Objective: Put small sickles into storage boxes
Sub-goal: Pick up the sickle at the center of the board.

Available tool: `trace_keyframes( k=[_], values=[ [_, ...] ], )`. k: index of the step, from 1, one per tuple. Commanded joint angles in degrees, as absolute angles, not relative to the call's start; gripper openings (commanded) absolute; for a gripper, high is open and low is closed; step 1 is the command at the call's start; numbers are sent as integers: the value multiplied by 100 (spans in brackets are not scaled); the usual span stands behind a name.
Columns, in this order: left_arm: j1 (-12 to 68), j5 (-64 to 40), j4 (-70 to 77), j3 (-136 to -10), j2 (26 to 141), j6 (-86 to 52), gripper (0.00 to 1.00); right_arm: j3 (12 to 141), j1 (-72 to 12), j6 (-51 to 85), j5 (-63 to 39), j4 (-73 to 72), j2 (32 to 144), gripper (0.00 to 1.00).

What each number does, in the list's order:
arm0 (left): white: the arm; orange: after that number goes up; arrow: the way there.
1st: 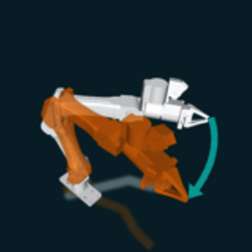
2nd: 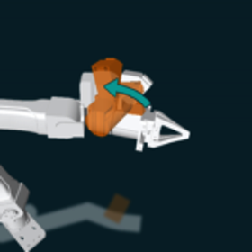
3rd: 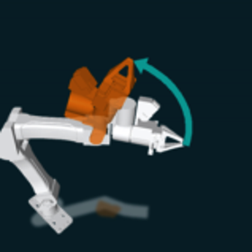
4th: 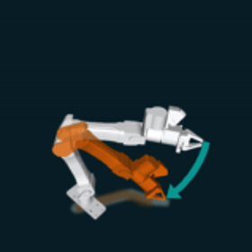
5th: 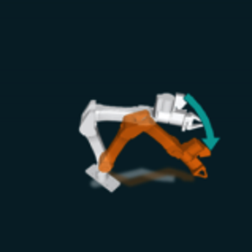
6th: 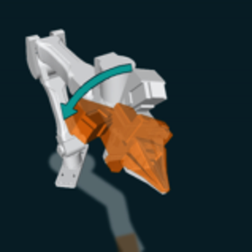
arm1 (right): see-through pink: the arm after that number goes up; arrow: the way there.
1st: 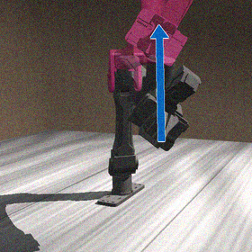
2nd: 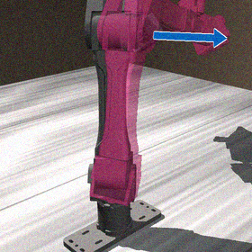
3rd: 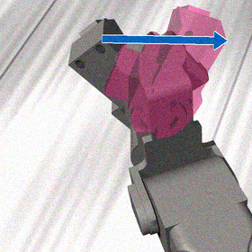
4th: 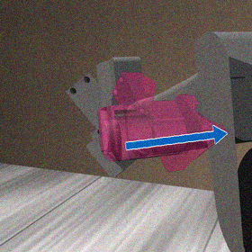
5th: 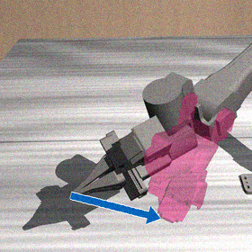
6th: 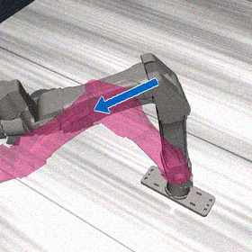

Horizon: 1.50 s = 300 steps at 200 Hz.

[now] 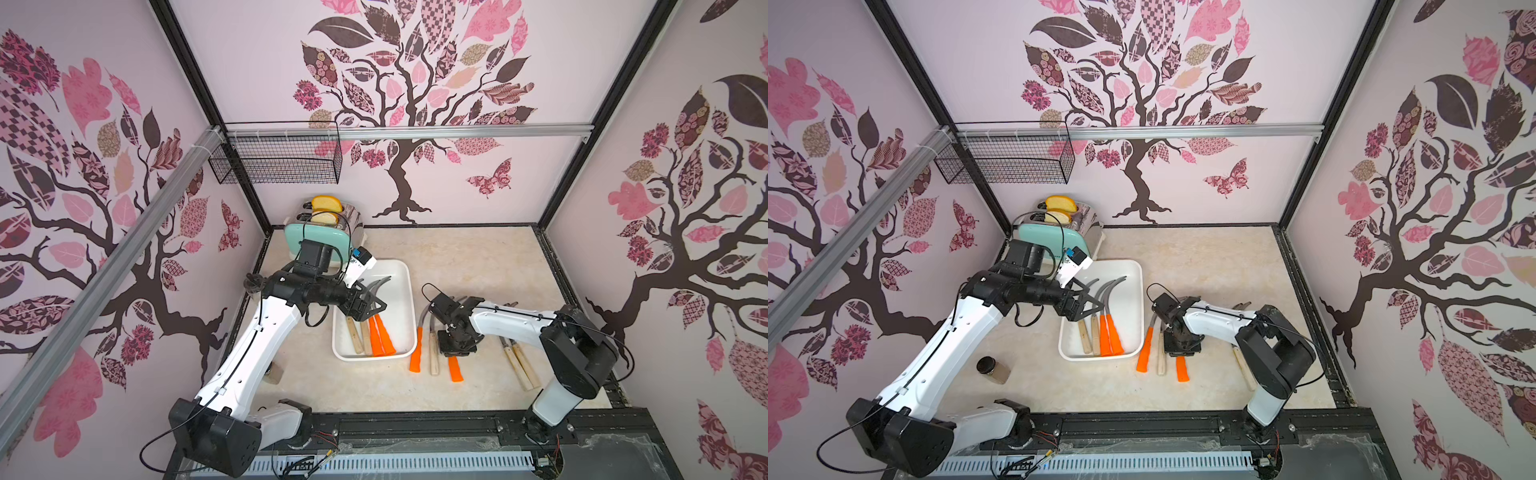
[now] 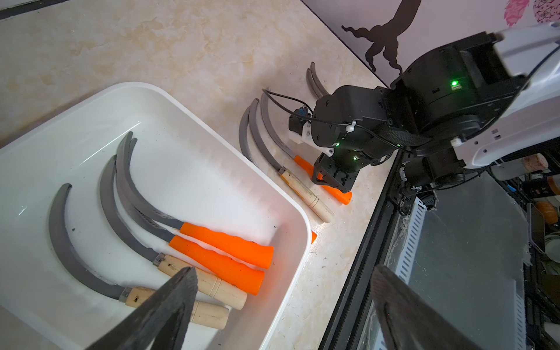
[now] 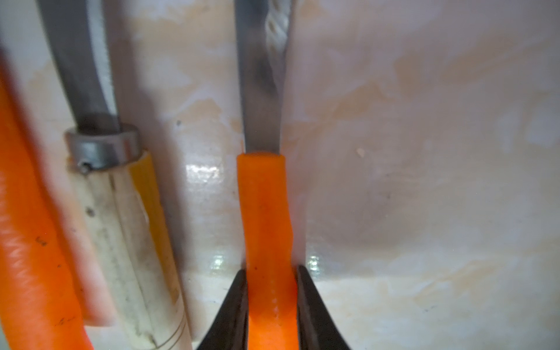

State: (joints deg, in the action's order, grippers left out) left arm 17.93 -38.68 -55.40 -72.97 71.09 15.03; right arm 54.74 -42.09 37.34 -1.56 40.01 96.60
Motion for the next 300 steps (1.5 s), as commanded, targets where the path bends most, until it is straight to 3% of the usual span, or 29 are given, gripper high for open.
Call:
trace_keyframes(
  k=[1,300],
  values=[
    [1810,-3916,-5562,-7440,7178,1512,94,5216,-4247,3737,-162,3854,9883,7],
    [1818,-4013,-5541,-7453,7207,1434,94,5847,-3512,3080,134,4858,8824,6]
  ],
)
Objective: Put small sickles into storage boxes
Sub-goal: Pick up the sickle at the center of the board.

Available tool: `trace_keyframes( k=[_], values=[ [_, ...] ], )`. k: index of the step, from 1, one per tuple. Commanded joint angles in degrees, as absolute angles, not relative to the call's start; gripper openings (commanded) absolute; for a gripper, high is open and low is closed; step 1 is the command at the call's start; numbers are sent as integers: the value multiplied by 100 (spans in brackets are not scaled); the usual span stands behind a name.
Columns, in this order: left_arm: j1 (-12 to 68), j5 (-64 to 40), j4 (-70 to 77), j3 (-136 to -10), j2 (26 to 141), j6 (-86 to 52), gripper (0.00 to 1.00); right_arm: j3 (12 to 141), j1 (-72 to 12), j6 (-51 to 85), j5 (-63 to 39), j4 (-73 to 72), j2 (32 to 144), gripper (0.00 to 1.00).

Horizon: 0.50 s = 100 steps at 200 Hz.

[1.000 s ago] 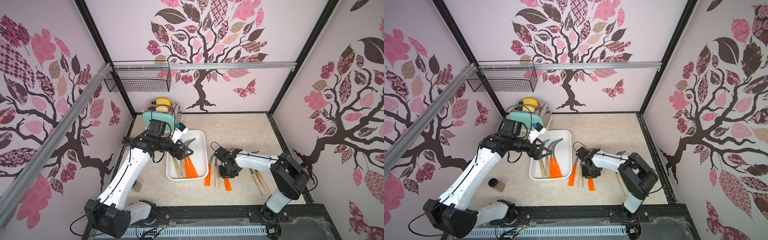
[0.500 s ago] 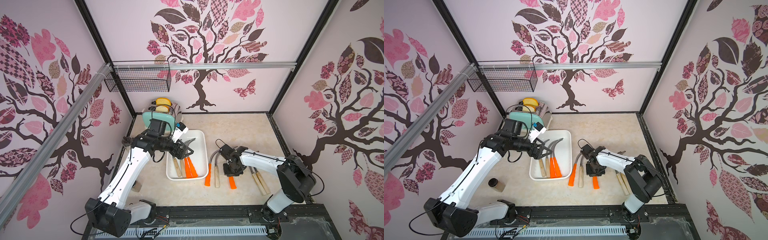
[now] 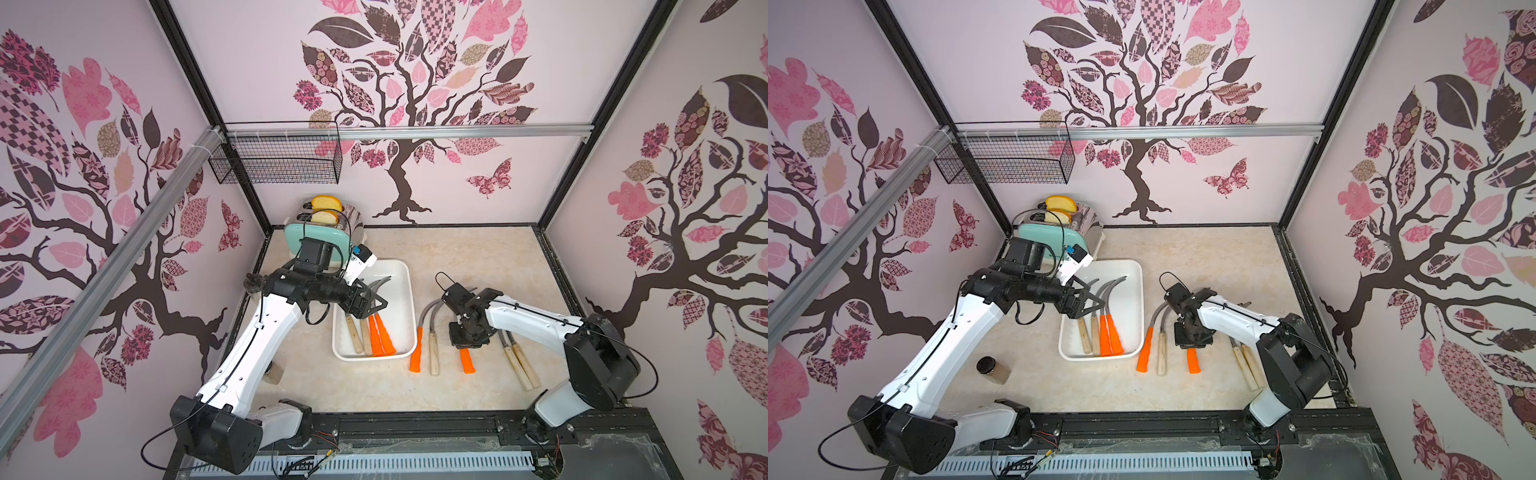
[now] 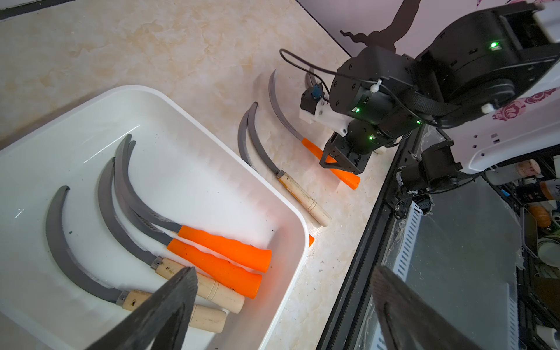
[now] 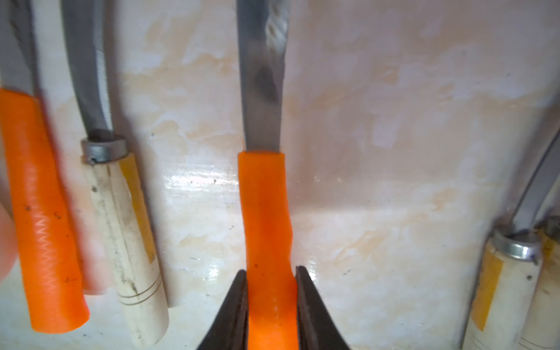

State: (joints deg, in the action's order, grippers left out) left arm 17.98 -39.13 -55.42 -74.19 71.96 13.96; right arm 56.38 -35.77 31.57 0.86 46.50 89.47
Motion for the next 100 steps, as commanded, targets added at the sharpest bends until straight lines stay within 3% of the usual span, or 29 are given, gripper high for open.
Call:
trace_keyframes(
  k=[1,100],
  values=[
    [1819,-4015,-5544,-7448,7207,1438,94,5850,-3509,3082,133,4859,8824,6],
    [1816,-3939,-5626,-7606,7236,1616,94,6661,-3505,3050,196,5073,8894,7]
  ],
)
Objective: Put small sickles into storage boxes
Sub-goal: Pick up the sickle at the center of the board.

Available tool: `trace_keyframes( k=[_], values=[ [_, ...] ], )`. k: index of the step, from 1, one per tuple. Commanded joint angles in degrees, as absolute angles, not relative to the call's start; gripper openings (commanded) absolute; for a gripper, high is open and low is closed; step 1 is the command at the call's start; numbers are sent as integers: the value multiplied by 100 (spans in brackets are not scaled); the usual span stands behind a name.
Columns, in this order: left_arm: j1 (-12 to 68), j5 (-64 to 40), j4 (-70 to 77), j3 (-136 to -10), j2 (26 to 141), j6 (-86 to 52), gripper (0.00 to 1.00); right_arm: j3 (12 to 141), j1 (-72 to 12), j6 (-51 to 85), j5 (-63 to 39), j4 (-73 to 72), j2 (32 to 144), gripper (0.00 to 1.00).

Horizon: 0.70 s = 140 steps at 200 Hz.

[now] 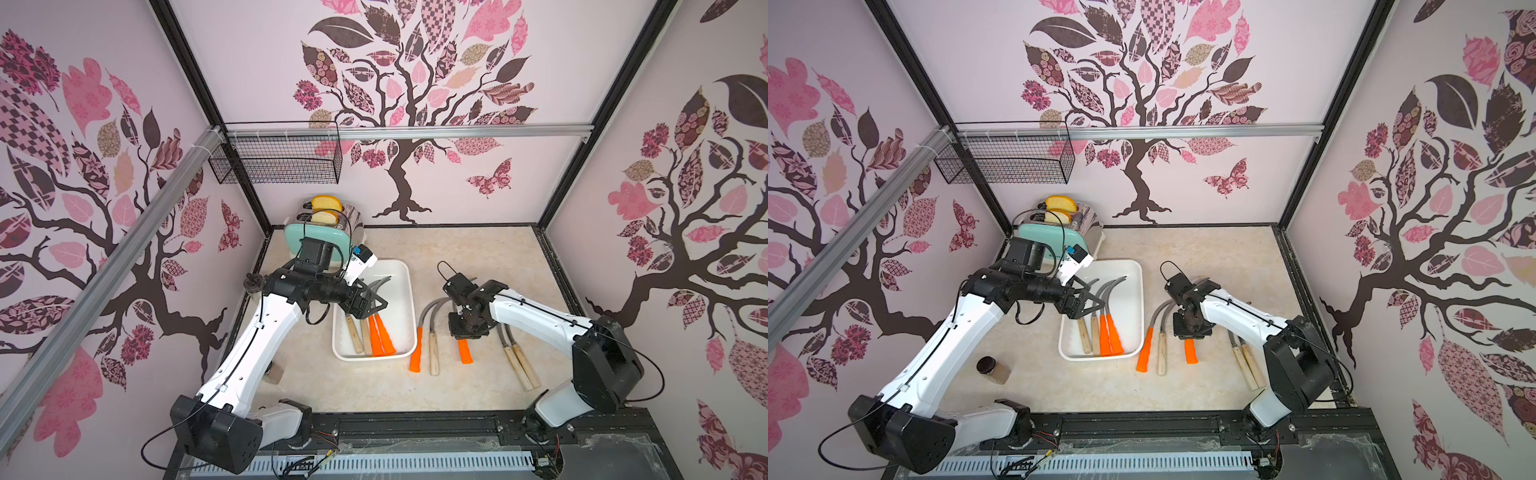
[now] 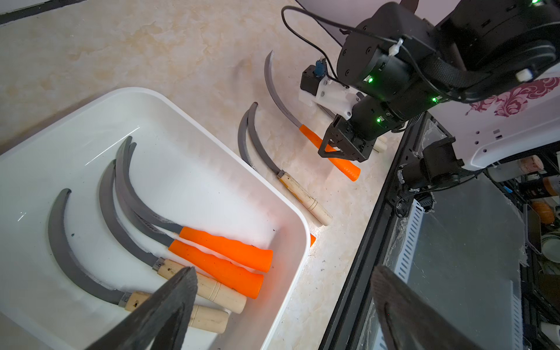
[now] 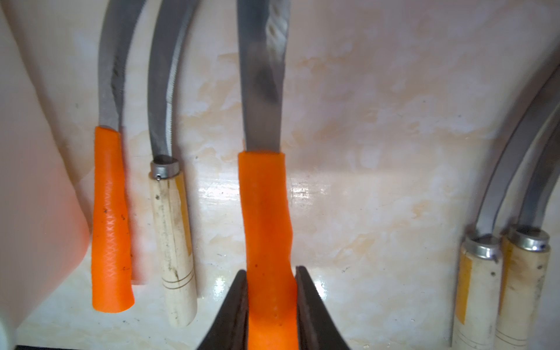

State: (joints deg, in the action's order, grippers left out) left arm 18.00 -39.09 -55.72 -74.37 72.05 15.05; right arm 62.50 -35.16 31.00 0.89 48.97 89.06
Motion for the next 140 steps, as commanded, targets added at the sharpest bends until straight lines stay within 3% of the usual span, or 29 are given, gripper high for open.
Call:
trace_keyframes(
  k=[1,61,99,140],
  values=[
    [1818,-3938,-5625,-7609,7235,1617,94,6675,-3501,3050,194,5076,8894,7],
    [1819,-3816,-5653,-7579,7139,1653,90,7535,-3504,3015,-22,5212,9139,7],
    [1819,-3808,-5643,-7614,7170,1602,82,7916,-3515,3040,-187,5220,9202,7],
    [1819,-3662,-5560,-7616,7129,1496,89,8101,-3661,3099,-268,5176,9306,6]
  ],
)
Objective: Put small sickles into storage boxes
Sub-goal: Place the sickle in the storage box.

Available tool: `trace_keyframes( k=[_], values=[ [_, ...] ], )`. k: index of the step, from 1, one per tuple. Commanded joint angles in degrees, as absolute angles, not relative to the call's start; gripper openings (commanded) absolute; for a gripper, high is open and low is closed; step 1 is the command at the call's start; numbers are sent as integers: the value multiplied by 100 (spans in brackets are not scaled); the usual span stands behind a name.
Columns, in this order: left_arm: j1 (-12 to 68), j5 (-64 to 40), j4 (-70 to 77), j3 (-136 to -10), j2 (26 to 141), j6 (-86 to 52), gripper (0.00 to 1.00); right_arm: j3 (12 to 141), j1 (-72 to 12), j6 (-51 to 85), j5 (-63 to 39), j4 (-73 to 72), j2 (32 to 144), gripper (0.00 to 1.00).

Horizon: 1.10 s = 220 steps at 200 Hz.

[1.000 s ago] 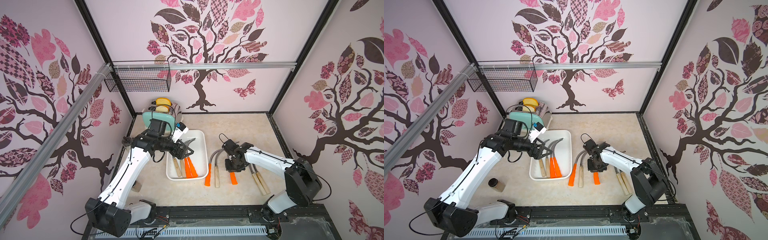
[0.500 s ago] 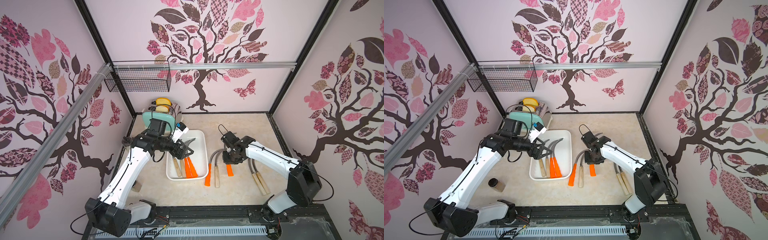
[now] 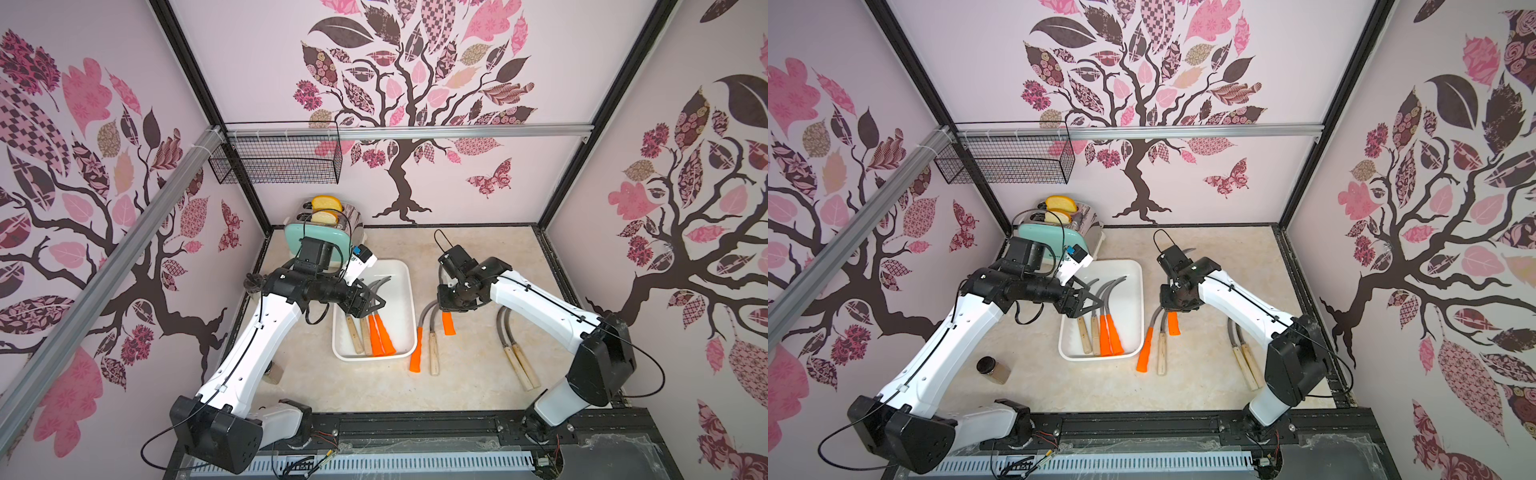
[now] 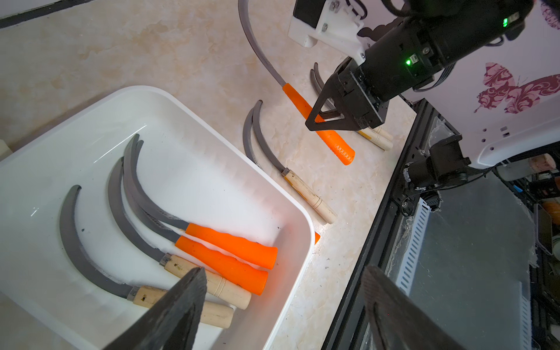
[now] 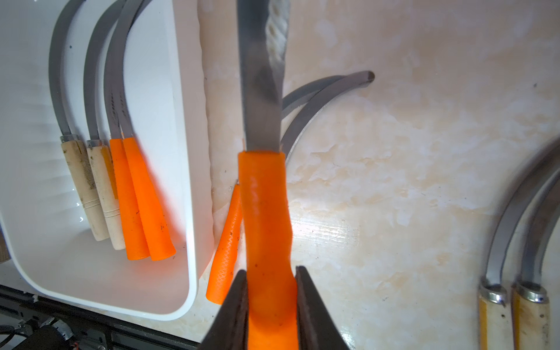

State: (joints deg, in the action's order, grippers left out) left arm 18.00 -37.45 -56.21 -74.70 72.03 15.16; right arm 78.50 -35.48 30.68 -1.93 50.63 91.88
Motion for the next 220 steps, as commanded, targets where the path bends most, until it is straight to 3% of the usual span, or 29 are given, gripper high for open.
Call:
trace_keyframes(
  k=[1,114,150,220],
  values=[
    [1819,-3664,-5562,-7614,7124,1495,89,8106,-3663,3101,-266,5172,9311,7],
    [1698,-3325,-5216,-7440,6841,1062,92,9092,-4153,3181,-303,5328,9728,6],
    [1132,-3612,-4873,-7297,6774,614,92,9394,-4253,3239,-385,5287,9873,6],
    [1112,-3736,-5128,-7182,6735,738,92,10008,-4615,3277,-627,5186,10505,6]
  ],
)
